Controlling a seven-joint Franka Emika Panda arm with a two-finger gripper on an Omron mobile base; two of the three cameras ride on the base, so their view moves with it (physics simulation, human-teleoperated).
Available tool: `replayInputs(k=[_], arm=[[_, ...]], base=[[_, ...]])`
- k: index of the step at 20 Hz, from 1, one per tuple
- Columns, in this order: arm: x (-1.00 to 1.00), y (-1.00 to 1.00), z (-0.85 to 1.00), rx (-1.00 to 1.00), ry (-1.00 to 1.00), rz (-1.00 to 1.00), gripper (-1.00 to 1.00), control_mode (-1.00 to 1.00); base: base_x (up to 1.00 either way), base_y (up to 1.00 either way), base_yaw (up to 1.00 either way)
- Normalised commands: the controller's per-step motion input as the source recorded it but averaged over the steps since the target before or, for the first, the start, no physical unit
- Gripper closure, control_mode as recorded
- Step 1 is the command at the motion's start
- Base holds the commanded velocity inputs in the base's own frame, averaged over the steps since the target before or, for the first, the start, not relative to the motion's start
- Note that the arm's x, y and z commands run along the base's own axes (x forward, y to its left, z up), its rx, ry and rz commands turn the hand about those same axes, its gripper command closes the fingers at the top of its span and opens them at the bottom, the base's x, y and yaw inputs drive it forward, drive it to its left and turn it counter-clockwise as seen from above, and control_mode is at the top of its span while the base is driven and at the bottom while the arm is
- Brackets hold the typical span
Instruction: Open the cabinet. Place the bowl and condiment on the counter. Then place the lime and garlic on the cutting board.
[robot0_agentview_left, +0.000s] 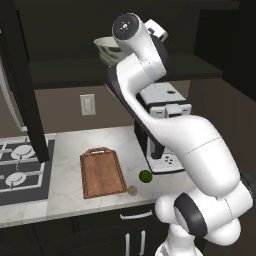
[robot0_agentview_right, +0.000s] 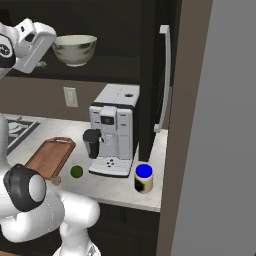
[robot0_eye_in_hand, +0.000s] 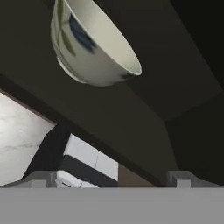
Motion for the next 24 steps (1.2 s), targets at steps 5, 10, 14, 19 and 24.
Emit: replayInputs(k=[5, 10, 14, 19, 24], arm=[[0.38, 0.14, -0.01, -0.05, 0.05, 0.14, -1.00, -1.00], [0.45, 0.06, 0.00, -0.04, 0.10, 0.13, -1.00, -1.00], [0.57, 0.00, -0.05, -0.01, 0.11, 0.13, -1.00, -1.00], [0.46, 0.00, -0.01, 0.00, 0.02, 0.12, -1.00, -1.00], [0.30, 0.00, 0.00, 0.00, 0.00, 0.11, -1.00, -1.00]], base=[[0.00, 0.00, 0.00], [0.00, 0.00, 0.00], [0.00, 0.00, 0.00], [0.00, 0.00, 0.00], [0.00, 0.00, 0.00]])
